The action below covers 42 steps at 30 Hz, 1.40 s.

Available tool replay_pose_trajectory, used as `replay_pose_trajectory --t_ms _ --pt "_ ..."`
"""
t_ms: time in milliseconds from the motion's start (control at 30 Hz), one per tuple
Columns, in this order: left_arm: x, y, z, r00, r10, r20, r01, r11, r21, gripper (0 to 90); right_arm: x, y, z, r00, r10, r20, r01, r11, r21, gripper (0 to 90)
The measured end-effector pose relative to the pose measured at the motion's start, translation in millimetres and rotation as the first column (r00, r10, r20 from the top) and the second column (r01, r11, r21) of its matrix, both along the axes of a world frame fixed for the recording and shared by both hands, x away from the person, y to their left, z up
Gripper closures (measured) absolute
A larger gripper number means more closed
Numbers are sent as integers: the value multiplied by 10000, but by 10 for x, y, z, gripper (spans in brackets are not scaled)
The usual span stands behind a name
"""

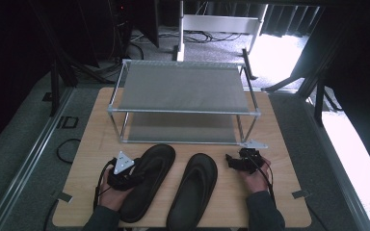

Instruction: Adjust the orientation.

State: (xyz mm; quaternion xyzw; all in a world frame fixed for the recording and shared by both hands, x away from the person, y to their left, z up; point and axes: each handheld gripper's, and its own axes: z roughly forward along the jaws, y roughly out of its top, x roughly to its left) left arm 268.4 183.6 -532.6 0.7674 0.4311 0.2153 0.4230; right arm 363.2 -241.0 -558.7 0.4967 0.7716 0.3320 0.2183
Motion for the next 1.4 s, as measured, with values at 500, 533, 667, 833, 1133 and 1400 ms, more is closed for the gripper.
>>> replay_pose_trajectory --t_ms 500,533,667,833,1133,1400 --pt "-32 28 15 9998 194 77 -194 9998 15 528 47 -47 26 9997 -216 86 215 9997 79 475" --pt "-34 25 15 9997 207 85 -207 9998 30 527 50 -52 26 9998 -205 79 204 9998 89 476" --pt "-37 25 17 9997 230 87 -230 9997 76 521 48 -55 21 9997 -210 132 208 9997 102 474" --pt "-45 25 20 9996 256 139 -258 9996 126 520 41 -61 10 9996 -177 238 174 9998 139 472" --pt "-52 21 22 9994 287 198 -291 9994 199 513 38 -59 9 9994 -233 242 230 9997 122 465" --pt "-44 19 21 9996 244 172 -247 9995 202 512 49 -61 16 9997 -143 186 141 9999 87 467"
